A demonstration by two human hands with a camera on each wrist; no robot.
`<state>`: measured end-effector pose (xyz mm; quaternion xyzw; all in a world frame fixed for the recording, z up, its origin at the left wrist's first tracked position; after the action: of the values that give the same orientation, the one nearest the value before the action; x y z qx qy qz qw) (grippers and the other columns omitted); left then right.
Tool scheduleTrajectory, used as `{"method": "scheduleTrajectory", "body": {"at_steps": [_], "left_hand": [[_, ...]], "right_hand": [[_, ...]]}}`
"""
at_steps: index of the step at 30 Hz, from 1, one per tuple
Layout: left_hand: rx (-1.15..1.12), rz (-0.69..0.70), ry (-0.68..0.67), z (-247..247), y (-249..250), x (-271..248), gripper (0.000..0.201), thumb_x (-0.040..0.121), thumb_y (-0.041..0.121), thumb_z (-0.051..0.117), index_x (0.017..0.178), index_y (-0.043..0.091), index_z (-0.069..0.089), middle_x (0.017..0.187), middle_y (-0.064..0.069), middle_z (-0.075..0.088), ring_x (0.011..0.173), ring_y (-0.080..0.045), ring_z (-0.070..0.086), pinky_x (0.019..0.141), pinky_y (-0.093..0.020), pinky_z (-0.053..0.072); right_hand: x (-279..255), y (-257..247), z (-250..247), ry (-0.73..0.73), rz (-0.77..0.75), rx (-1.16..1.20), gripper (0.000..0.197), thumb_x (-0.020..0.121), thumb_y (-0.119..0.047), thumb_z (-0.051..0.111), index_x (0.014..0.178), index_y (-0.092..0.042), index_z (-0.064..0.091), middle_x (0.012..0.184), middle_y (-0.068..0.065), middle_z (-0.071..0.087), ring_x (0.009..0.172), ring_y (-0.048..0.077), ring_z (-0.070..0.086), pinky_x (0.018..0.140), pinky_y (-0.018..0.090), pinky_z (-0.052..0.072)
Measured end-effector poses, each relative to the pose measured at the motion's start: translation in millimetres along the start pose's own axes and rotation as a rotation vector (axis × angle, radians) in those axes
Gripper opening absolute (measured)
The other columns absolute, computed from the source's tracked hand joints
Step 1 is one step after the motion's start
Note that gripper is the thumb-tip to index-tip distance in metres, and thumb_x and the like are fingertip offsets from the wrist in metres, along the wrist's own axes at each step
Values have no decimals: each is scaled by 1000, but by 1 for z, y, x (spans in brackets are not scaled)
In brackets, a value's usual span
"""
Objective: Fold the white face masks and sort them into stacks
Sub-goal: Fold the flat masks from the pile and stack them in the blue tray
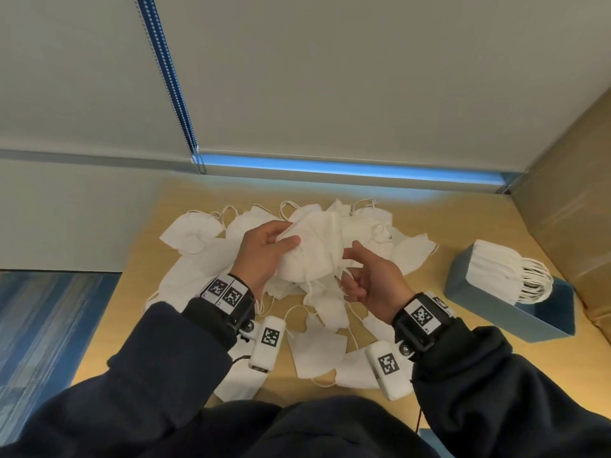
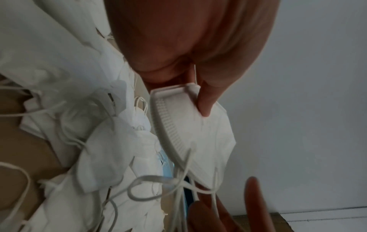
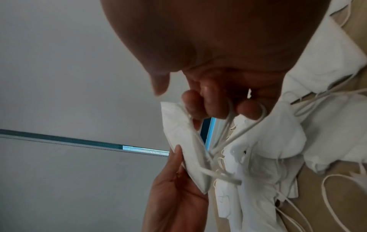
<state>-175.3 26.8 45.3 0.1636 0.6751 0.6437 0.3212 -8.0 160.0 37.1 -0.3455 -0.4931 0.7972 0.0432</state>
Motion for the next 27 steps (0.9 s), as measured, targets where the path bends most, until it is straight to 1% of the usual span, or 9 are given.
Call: {"method": "scheduleTrajectory", "body": {"at_steps": [4, 7, 10, 14, 16, 18, 21, 23, 27], "left_hand": [[-39, 14, 18, 0, -5, -2, 30, 92, 3, 69, 115, 22, 71, 106, -1, 78, 102, -21, 73, 82, -35, 58], [-50, 32, 21, 2, -7, -3, 30, 94, 2, 65, 113, 26, 69, 110, 1, 77, 103, -17, 72, 86, -34, 59], [-34, 32, 76, -8, -13, -1, 31, 95, 3, 64, 115, 26, 69, 117, 6, 72, 109, -11, 67, 84, -26, 54], [-131, -59, 126, -15, -30, -5, 33, 96, 3, 64, 123, 24, 67, 114, -3, 72, 108, -18, 68, 84, -34, 56], [-196, -92, 60, -1, -35, -8, 32, 98, 3, 61, 123, 21, 68, 115, -6, 75, 110, -22, 70, 89, -39, 57], [-300, -129, 5, 14, -37, -9, 31, 100, 1, 56, 128, 11, 67, 119, -9, 74, 111, -25, 70, 87, -38, 59], [-513, -208, -5, 32, -36, -6, 33, 101, -1, 52, 132, 2, 63, 124, -15, 71, 107, -27, 70, 88, -40, 61], [-553, -246, -22, 45, -33, -6, 32, 100, -2, 52, 131, 0, 63, 125, -18, 71, 103, -27, 71, 87, -40, 62], [-444, -272, -59, 76, -23, -11, 28, 98, -2, 55, 122, 4, 67, 119, -19, 72, 100, -31, 71, 81, -42, 62]], "right_hand": [[-5, -3, 5, -26, -103, -347, 35, 88, -31, 76, 65, -12, 58, 57, 2, 47, 52, 14, 40, 56, 26, 35], [-1, 6, 7, 4, -127, -380, 23, 82, -11, 81, 89, 9, 71, 79, 20, 65, 70, 22, 52, 65, 31, 40], [2, 8, -2, 78, -65, -216, 12, 89, -6, 69, 77, -3, 68, 67, 7, 59, 65, 21, 50, 65, 33, 41], [-6, -1, -8, -16, -12, 428, 17, 84, -7, 45, 68, -10, 48, 87, 19, 67, 88, 33, 67, 92, 44, 53], [-11, -7, -3, -53, -41, 527, 21, 85, -9, 44, 65, -13, 43, 65, 10, 51, 62, 26, 58, 69, 37, 59], [-8, -11, -11, 34, -97, 336, 31, 90, -6, 54, 62, -16, 46, 57, 0, 31, 47, 16, 32, 46, 26, 38], [-6, -20, -28, 102, -207, -121, 9, 86, 0, 72, 82, -7, 69, 57, -1, 46, 47, 14, 35, 47, 25, 31], [-9, -22, -37, 100, -224, -249, 16, 79, -1, 81, 92, 3, 72, 61, 0, 56, 48, 11, 42, 48, 22, 36], [-18, -26, -60, 152, -265, -280, 19, 78, -2, 83, 75, 6, 66, 54, -3, 47, 44, 9, 38, 46, 21, 32]]}}
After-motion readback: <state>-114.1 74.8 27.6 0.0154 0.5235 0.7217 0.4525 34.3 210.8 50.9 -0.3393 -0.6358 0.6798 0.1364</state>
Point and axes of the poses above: each hand's wrist, its own x-axis towards the middle knuckle, its own z-axis out of the palm, y = z × x, the point moved 5 cm from there along x, towards the middle knuckle
